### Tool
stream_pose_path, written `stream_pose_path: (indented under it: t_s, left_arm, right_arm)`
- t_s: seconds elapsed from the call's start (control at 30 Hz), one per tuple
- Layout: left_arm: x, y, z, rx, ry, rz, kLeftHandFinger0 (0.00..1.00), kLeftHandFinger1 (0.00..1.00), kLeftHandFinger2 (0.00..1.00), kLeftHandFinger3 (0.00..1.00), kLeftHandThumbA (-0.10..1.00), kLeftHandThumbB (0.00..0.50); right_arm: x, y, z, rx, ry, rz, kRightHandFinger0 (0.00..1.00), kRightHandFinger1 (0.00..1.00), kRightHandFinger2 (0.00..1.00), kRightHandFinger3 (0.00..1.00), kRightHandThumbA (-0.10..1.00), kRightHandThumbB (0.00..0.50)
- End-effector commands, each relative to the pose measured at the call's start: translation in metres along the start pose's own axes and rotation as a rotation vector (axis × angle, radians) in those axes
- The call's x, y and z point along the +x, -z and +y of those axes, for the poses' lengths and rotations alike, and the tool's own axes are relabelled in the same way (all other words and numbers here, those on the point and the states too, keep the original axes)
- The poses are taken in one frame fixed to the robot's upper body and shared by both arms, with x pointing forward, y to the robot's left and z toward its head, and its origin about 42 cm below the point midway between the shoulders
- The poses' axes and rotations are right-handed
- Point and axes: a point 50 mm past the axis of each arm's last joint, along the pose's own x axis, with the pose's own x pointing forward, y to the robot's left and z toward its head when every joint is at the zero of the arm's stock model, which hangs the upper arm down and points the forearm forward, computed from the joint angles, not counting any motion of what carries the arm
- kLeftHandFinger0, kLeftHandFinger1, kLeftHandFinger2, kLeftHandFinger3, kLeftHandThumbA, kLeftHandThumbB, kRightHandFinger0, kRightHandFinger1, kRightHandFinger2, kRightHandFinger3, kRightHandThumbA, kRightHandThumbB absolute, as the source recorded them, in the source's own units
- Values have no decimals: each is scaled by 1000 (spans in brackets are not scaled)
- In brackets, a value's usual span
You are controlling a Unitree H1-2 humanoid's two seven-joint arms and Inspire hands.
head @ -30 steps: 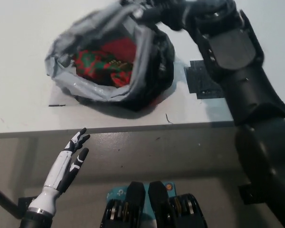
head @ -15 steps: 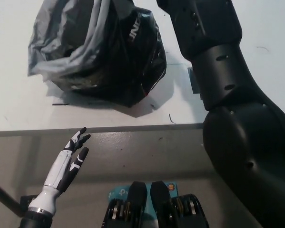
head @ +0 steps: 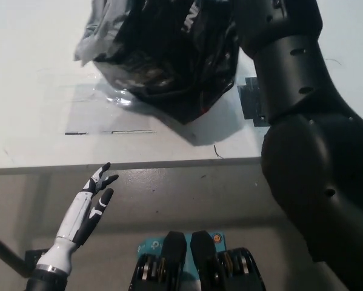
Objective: The robot uses its right hand to pick up a bag of coffee beans and puts it in the black plastic bag, then the robot grabs the top of the bag and lifts it.
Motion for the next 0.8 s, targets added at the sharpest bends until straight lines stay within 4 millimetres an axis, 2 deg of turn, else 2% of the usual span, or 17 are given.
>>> stream_pose_path:
  t_s: [0.0, 0.13, 0.2, 0.3, 0.33, 0.37, 0.4, 0.43, 0.53, 0.57, 0.77]
  left_arm:
    - [8, -13, 4, 11, -11, -60, 977, 903, 851, 1000, 1000, 135]
    - [9, -15, 5, 20, -6, -58, 947, 894, 857, 1000, 1000, 136]
    - [9, -14, 5, 23, -5, -68, 930, 871, 838, 1000, 1000, 133]
    - [8, -14, 4, 24, 2, -72, 916, 860, 825, 1000, 1000, 141]
    - [7, -14, 4, 28, 6, -73, 914, 852, 815, 1000, 1000, 136]
    - [6, -13, 4, 30, 8, -73, 914, 850, 812, 1000, 1000, 136]
    - [5, -13, 4, 31, 11, -70, 920, 851, 810, 1000, 1000, 145]
    - [5, -13, 4, 32, 14, -67, 919, 850, 809, 1000, 1000, 144]
    - [4, -12, 3, 34, 16, -70, 922, 840, 794, 1000, 1000, 139]
    - [3, -12, 3, 36, 17, -70, 925, 839, 793, 1000, 1000, 139]
    - [1, -10, 1, 45, 32, -63, 911, 825, 770, 1000, 1000, 141]
  right_arm:
    - [-46, -172, 122, 64, -223, -291, 0, 281, 707, 922, 115, 0]
    - [-54, -189, 134, 77, -243, -312, 0, 291, 710, 893, 75, 0]
    - [-55, -189, 136, 69, -238, -319, 0, 278, 691, 859, 78, 0]
    - [-51, -180, 133, 24, -214, -315, 0, 221, 630, 851, 62, 0]
    - [-48, -173, 129, 18, -216, -304, 0, 235, 660, 937, 102, 0]
    - [-46, -170, 127, 25, -213, -299, 0, 236, 661, 946, 101, 0]
    - [-44, -166, 126, 35, -209, -290, 0, 249, 667, 972, 37, 0]
    - [-41, -159, 123, 41, -199, -277, 0, 259, 668, 992, 23, 0]
    - [-36, -150, 119, 32, -186, -265, 0, 272, 687, 1000, 1, 0]
    - [-33, -143, 116, 29, -180, -258, 0, 311, 714, 1000, -57, 0]
    - [-21, -118, 113, 42, -161, -228, 0, 335, 727, 1000, -90, 0]
